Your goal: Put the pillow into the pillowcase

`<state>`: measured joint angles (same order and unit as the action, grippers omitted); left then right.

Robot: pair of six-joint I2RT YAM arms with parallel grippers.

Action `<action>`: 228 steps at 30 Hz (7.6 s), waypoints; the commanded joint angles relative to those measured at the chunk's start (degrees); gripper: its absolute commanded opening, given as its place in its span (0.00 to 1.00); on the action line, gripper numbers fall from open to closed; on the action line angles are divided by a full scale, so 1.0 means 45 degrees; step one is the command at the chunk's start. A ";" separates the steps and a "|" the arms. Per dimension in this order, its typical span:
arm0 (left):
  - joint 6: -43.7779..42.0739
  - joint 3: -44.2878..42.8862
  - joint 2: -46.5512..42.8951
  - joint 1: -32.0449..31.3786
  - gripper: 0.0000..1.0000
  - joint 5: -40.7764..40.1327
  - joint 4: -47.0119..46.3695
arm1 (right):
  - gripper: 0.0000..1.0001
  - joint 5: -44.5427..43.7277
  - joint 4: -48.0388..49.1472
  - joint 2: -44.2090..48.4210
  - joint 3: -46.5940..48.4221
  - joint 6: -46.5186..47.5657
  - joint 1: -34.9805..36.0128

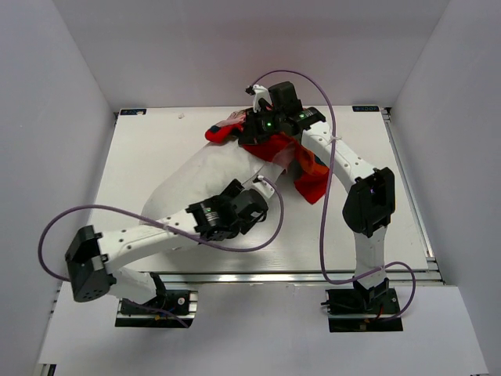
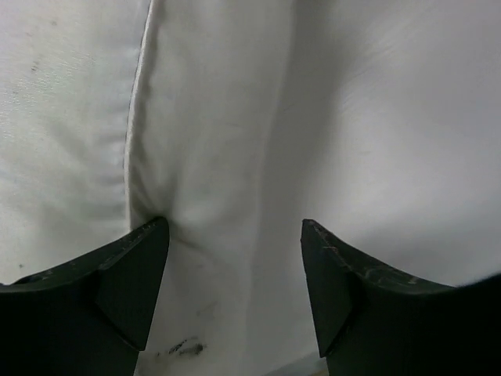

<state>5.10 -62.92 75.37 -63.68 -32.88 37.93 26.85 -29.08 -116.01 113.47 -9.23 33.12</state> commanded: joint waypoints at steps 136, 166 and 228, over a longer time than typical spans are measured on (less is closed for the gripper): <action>0.9196 0.2261 -0.3528 0.9034 0.00 1.1603 -0.8171 | 0.00 0.2569 -0.0435 0.6266 -0.6329 0.2989 0.0272; 0.9257 0.2887 -0.3079 0.9034 0.00 1.2600 -0.9718 | 0.00 0.0374 0.0977 0.2556 0.1935 0.0470 0.1324; 0.7893 0.3455 -0.3838 0.9815 0.55 0.5357 -0.8106 | 0.62 0.0398 0.0858 0.3280 -0.3520 0.2438 0.2582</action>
<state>43.94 -42.63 60.97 -20.25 -0.86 -5.50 25.78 -24.32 -100.40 95.79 -3.62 45.54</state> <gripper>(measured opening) 0.473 0.581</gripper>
